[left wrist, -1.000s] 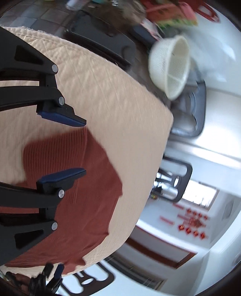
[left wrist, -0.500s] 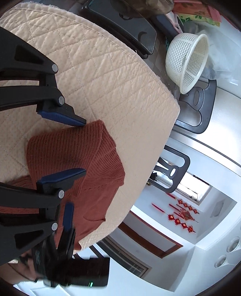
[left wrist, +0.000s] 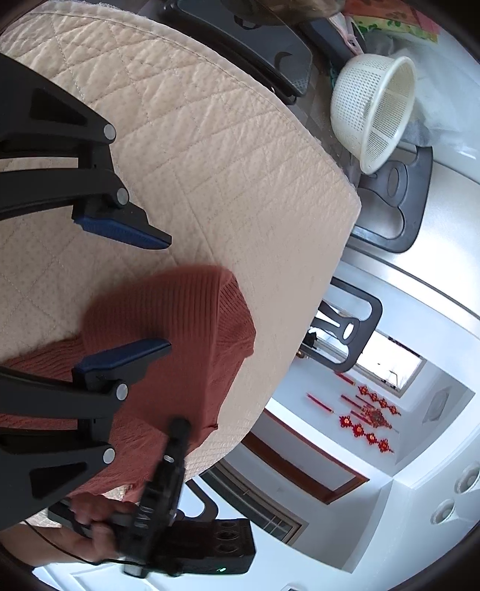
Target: Fold small clothes
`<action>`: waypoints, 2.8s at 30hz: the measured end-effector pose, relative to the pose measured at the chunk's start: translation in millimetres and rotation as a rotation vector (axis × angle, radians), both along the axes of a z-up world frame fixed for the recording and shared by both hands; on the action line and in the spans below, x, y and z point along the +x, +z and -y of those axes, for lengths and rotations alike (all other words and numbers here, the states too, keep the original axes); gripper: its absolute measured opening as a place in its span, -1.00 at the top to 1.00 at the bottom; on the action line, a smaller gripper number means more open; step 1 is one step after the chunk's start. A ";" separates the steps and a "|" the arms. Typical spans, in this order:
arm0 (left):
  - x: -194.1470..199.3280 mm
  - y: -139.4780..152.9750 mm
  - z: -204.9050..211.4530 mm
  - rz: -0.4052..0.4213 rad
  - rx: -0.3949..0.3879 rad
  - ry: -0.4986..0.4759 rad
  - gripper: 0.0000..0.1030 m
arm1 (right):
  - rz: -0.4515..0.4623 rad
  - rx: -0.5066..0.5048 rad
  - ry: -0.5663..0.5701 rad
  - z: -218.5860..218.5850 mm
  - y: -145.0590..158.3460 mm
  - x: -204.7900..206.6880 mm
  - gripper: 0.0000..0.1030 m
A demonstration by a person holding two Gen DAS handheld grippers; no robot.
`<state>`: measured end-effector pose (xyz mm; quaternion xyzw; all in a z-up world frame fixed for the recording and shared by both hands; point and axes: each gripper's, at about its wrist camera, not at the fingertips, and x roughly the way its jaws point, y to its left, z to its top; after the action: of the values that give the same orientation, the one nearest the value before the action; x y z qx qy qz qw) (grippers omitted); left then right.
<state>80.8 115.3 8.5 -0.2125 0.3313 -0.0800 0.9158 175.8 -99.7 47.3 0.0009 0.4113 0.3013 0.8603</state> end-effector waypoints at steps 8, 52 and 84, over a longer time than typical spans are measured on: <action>8.8 11.8 26.8 -0.007 0.040 -0.056 -0.03 | -0.066 -0.005 -0.231 83.9 -0.9 23.2 0.93; 16.2 25.9 94.8 -0.067 0.247 -0.159 -0.03 | -0.070 0.082 -0.614 237.8 -27.4 -98.6 0.18; 41.5 -0.3 111.2 -0.106 0.180 -0.201 -0.04 | 0.036 0.315 -0.969 330.8 6.9 -104.9 0.82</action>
<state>122.2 4.1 8.2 -0.0990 0.4049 -0.1299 0.8997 71.0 -430.5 54.3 0.3160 0.2981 -0.0742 0.8976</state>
